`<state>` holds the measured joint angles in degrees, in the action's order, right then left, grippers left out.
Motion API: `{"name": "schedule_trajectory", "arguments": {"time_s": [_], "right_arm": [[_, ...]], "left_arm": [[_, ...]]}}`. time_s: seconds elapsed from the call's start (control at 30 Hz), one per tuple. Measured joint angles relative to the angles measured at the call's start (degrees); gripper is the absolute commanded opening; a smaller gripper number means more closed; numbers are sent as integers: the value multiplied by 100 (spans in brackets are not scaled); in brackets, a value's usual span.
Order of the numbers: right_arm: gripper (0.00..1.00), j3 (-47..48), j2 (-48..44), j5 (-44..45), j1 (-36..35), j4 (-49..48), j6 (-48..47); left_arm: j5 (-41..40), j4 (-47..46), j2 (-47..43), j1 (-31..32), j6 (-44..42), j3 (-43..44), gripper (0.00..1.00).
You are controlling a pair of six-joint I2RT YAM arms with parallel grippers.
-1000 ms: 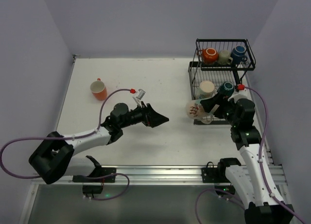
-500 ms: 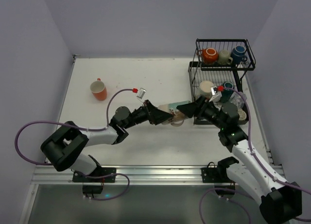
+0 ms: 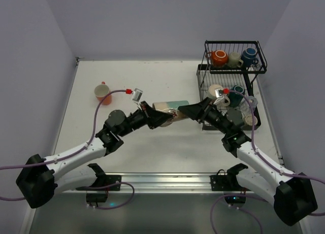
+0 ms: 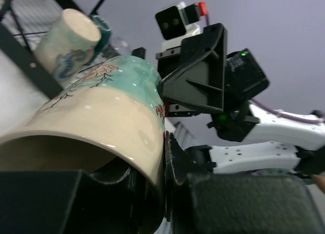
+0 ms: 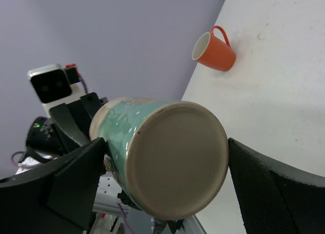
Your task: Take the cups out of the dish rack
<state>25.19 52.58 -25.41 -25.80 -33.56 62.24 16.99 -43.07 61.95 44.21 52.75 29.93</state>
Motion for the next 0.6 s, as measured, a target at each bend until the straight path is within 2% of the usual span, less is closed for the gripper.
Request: {"name": "schedule_trajectory", "arguments": {"time_s": [0.13,0.27,0.4,0.6], "right_arm": [[99,-11,66,168,-7,304,-223],[99,-15,50,190,-46,669,-612],[99,-37,-28,219,-72,1060,-981],[99,-92,-361,350,-144,1558,-1482]], "left_arm": [[-767,2256,-247,11,-997,857,0],[-2006,4358,146,-699,-1991,2153,0],[-2653,5510,1012,-1593,-2699,3246,0],[-2597,6773,2833,-2382,-3239,4509,0]]}}
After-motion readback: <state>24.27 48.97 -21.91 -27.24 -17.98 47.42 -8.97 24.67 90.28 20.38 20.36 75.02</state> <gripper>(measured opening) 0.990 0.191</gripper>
